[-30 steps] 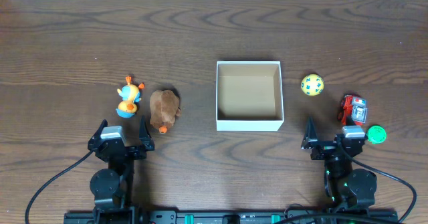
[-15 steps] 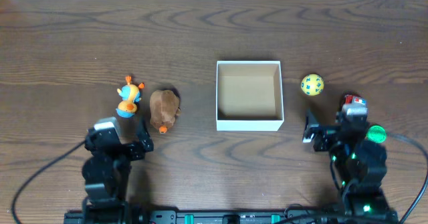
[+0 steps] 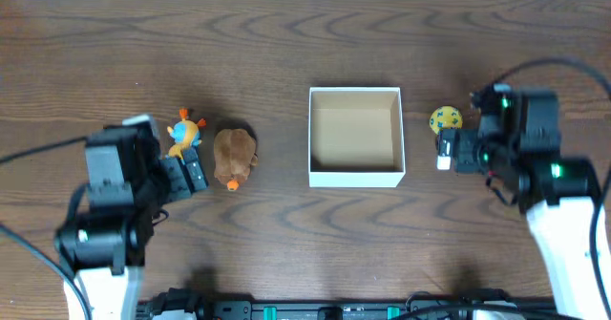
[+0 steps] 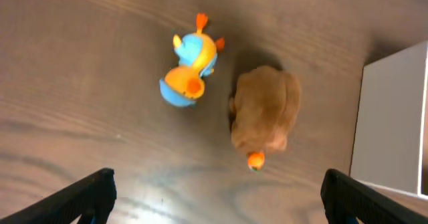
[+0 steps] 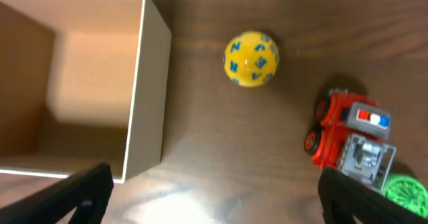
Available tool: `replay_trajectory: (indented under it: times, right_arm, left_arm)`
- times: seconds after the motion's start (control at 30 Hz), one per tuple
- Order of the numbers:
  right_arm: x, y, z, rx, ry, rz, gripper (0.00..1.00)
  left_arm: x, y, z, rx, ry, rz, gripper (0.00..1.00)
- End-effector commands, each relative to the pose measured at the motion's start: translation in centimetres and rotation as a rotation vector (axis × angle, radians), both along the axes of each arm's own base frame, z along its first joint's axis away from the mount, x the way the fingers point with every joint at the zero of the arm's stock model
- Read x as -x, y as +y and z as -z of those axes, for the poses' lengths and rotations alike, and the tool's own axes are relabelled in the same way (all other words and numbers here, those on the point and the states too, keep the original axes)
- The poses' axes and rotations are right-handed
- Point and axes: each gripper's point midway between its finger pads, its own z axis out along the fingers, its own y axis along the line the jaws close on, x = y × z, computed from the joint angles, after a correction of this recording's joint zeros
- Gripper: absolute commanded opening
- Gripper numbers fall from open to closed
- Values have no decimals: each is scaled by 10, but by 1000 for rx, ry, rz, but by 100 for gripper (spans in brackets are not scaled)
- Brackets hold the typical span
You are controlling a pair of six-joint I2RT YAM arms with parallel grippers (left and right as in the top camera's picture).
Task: Pack container
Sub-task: 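Raise the right gripper and move it toward the red toy truck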
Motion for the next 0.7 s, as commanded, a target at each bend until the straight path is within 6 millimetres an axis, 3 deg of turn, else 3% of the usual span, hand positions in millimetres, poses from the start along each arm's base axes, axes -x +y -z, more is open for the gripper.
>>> replay_trajectory:
  times: [0.0,0.03,0.07,0.13,0.33,0.47,0.67]
  right_arm:
    - [-14,16,-6,-57,25,-91,99]
    - [-18,22,-5,-78,23,-124,97]
    - [-21,27,-3,-90,18,-151,81]
    - [-28,27,2,-93,22,-150,66]
    - [-35,27,29,-97,107,-138,34]
    - [-38,28,58,-88,197,-124,27]
    - [-42,45,95,-81,290,-167,27]
  left_arm:
    - [-5,0,-8,11,31,-6,98]
    - [-5,0,-6,11,42,-6,98]
    - [-4,0,-3,12,55,-6,98]
    - [-1,0,1,13,80,-6,98]
    - [2,-1,4,14,101,-6,98]
    - [2,-1,4,14,101,-6,98]
    - [2,-1,4,15,101,-6,98]
